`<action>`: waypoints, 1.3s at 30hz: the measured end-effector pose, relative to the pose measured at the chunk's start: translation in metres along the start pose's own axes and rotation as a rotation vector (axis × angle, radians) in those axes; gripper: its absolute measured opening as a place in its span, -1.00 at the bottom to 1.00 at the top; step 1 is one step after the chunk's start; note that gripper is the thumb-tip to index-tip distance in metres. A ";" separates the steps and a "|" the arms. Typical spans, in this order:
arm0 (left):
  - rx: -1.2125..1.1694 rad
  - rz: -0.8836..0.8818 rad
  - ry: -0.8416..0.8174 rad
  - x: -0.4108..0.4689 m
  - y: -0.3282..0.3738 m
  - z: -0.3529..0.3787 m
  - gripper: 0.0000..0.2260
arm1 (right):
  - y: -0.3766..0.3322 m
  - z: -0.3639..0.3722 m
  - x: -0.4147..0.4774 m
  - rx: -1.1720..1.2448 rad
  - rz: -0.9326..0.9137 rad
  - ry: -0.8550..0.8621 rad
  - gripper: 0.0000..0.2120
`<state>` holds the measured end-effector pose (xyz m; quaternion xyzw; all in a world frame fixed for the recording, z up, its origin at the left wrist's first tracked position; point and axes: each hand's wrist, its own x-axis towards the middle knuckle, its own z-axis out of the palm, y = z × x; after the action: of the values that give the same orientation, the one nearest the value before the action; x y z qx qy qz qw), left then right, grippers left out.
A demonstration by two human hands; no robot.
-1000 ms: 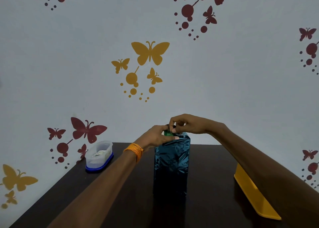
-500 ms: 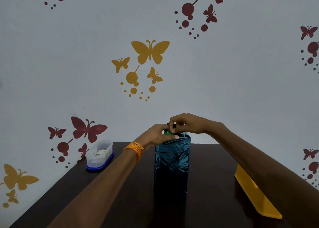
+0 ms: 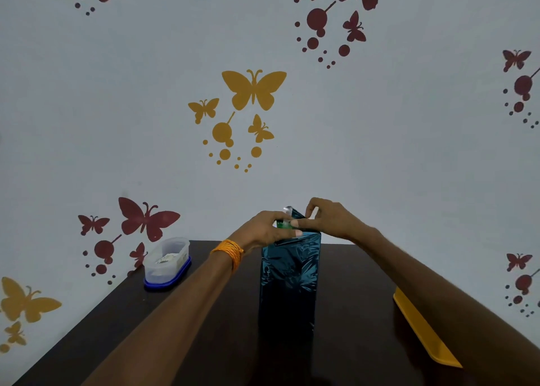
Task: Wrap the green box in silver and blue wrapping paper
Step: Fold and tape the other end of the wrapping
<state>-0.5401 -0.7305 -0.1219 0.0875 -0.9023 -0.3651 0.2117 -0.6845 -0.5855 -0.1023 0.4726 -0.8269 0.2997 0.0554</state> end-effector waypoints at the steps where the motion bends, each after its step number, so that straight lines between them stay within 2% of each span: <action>1: 0.009 0.003 -0.001 0.000 0.000 0.000 -0.53 | 0.003 0.005 -0.004 0.116 0.085 -0.004 -0.47; 4: 0.033 0.005 -0.004 0.002 0.001 0.001 -0.54 | 0.002 0.015 -0.014 0.514 0.312 -0.111 -0.49; 8: 0.049 -0.005 0.011 0.002 -0.002 -0.001 -0.53 | -0.005 0.013 -0.020 0.772 0.429 -0.124 -0.67; 11: 0.071 -0.002 0.002 0.002 -0.001 -0.001 -0.52 | -0.010 0.017 -0.024 0.785 0.453 -0.127 -0.73; 17: 0.061 -0.016 0.000 0.001 0.002 -0.001 -0.51 | -0.017 0.028 -0.029 0.862 0.451 -0.012 -0.87; 22: 0.030 -0.035 -0.002 0.000 0.003 -0.001 -0.53 | -0.016 0.032 -0.033 0.917 0.492 0.012 -0.73; 26: -0.048 -0.087 -0.008 -0.007 0.010 -0.003 -0.53 | -0.019 0.033 -0.036 0.913 0.449 0.022 -0.78; 28: -0.183 -0.134 -0.008 -0.012 0.019 -0.007 -0.55 | -0.020 0.032 -0.036 0.890 0.433 0.029 -0.78; 31: -0.442 -0.115 0.168 -0.009 0.029 -0.009 -0.65 | -0.020 0.029 -0.038 0.867 0.435 0.019 -0.74; 33: -0.325 -0.066 0.398 -0.004 0.032 -0.005 -0.72 | -0.020 0.028 -0.039 0.872 0.434 0.015 -0.75; 35: -0.212 -0.085 0.504 -0.001 0.032 0.004 -0.65 | -0.021 0.028 -0.040 0.875 0.429 0.014 -0.76; 39: -0.280 -0.226 0.396 0.005 0.026 0.017 -0.31 | -0.021 0.029 -0.043 0.878 0.418 0.026 -0.72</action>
<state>-0.5523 -0.7031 -0.1132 0.2272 -0.7684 -0.4836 0.3523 -0.6386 -0.5768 -0.1329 0.2711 -0.6988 0.6310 -0.2002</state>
